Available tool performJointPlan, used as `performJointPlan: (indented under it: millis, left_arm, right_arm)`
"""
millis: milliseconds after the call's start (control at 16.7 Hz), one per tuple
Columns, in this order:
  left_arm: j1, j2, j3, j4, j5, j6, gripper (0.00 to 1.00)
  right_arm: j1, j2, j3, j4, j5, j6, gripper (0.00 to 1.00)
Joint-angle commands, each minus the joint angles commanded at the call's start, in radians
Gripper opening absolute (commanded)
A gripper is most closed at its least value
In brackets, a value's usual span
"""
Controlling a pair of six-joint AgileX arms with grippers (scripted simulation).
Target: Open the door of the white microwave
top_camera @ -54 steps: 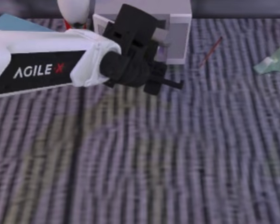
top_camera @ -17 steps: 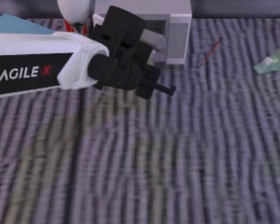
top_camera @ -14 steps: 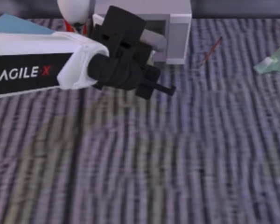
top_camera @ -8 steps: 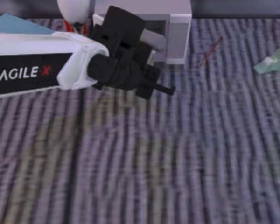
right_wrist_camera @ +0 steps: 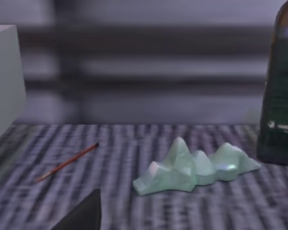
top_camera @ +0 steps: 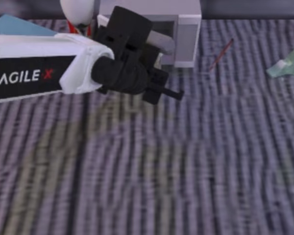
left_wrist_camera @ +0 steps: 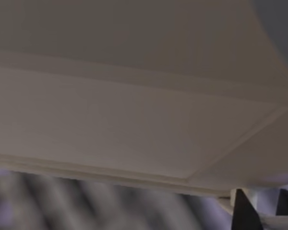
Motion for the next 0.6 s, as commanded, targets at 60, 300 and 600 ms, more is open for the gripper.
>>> performJointPlan:
  millis: [60, 300, 600]
  left_arm:
    - [-0.008, 0.004, -0.003, -0.001, 0.008, -0.005, 0.00]
    - [0.010, -0.016, -0.026, 0.003, 0.037, 0.036, 0.00]
    - [0.035, -0.041, -0.056, 0.009, 0.081, 0.094, 0.00]
  right_arm:
    - [0.000, 0.000, 0.000, 0.000, 0.000, 0.000, 1.00]
    - [0.000, 0.000, 0.000, 0.000, 0.000, 0.000, 1.00]
    - [0.000, 0.000, 0.000, 0.000, 0.000, 0.000, 1.00]
